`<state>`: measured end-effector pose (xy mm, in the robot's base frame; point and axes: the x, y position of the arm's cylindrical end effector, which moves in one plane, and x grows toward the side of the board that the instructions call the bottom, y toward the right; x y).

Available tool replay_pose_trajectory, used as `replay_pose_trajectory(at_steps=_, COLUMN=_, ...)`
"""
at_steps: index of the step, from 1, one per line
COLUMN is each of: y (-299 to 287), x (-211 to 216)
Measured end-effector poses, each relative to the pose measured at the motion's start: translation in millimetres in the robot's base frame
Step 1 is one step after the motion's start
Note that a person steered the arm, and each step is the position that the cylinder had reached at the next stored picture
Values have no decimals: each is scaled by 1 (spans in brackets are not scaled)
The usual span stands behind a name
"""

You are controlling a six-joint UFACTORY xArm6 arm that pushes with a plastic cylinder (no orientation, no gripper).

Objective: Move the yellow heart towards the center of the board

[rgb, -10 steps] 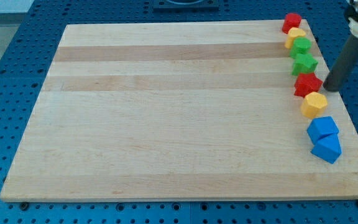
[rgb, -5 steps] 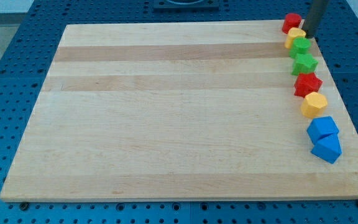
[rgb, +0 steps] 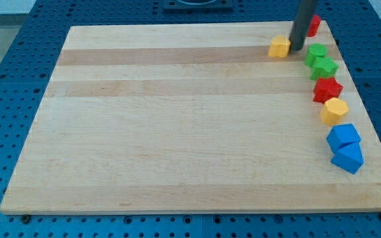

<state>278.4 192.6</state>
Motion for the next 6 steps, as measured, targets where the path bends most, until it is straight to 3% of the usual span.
replay_pose_trajectory(at_steps=2, y=-51, x=-13)
replay_pose_trajectory(at_steps=5, y=-86, x=69)
replay_pose_trajectory(at_steps=6, y=-82, x=47)
